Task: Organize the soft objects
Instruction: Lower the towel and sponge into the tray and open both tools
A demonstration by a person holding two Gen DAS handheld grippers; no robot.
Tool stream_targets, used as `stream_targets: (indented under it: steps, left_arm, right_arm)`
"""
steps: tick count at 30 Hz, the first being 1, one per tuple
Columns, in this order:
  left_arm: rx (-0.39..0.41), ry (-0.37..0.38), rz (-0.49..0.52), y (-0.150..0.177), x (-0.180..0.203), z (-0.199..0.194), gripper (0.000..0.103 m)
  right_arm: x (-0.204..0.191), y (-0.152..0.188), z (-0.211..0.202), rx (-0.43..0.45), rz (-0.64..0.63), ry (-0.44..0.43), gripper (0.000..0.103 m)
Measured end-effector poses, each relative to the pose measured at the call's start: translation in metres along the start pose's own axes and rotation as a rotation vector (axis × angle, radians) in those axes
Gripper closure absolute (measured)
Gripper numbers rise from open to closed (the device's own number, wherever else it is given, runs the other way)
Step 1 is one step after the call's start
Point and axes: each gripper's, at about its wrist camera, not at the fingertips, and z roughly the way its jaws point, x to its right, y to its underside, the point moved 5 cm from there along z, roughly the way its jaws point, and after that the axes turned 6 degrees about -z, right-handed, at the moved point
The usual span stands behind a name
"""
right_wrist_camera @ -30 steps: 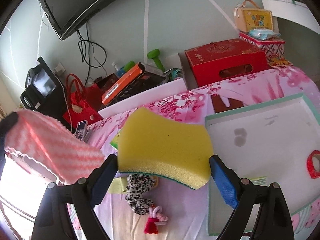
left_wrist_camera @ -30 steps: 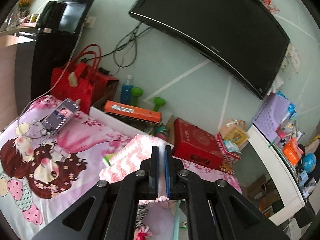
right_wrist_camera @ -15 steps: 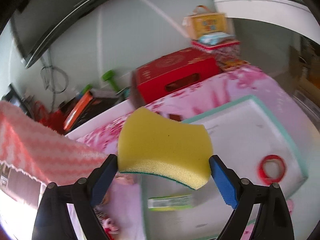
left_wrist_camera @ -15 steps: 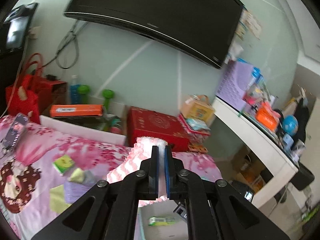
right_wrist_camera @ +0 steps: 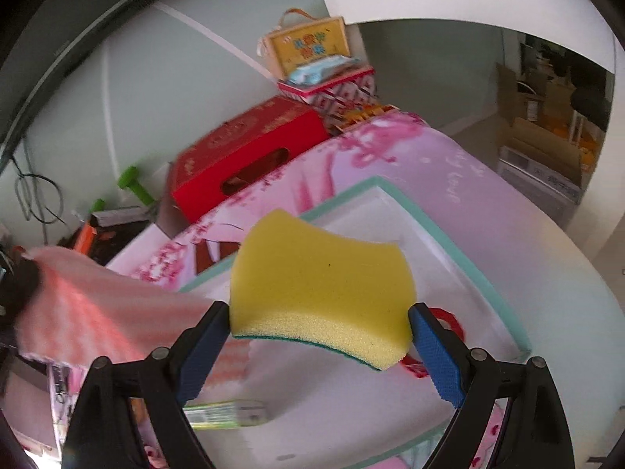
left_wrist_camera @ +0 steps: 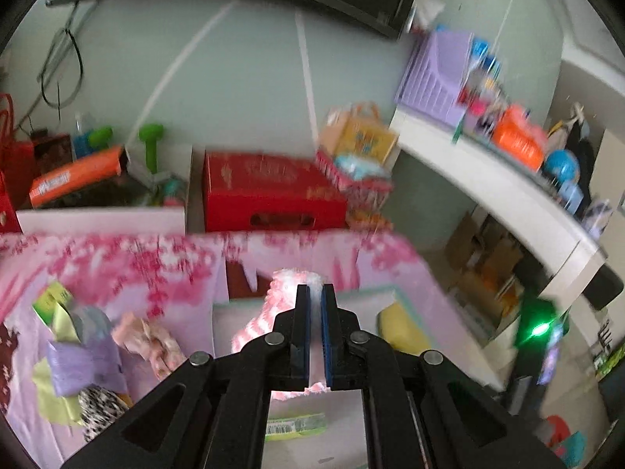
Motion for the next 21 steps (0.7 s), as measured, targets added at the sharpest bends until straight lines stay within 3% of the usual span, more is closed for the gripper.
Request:
stream_targets:
  steps: [8, 14, 15, 16, 18, 21]
  left_arm:
    - [-0.179, -0.093, -0.004, 0.043, -0.024, 0.060, 0.098]
    - [-0.266, -0.158, -0.021, 0.057, -0.039, 0.076, 0.094]
    - [-0.266, -0.159, -0.021, 0.058, -0.040, 0.076, 0.086]
    - [-0.265, -0.162, -0.024, 0.057, -0.041, 0.074, 0.068]
    - [-0.260, -0.167, -0.041, 0.055, -0.045, 0.070, 0.047]
    - [-0.264, -0.169, -0.066, 0.052, -0.049, 0.066, 0.040]
  right_arm:
    - [0.006, 0.006, 0.016, -0.037, -0.049, 0.083, 0.010]
    - [0.006, 0.011, 0.026, -0.070, -0.085, 0.114, 0.010]
    - [0.006, 0.011, 0.027, -0.068, -0.085, 0.111, 0.009]
    - [0.006, 0.011, 0.026, -0.064, -0.084, 0.110, 0.008]
    - [0.007, 0.010, 0.025, -0.061, -0.086, 0.117, 0.005]
    - [0.009, 0.010, 0.025, -0.064, -0.079, 0.124, 0.000]
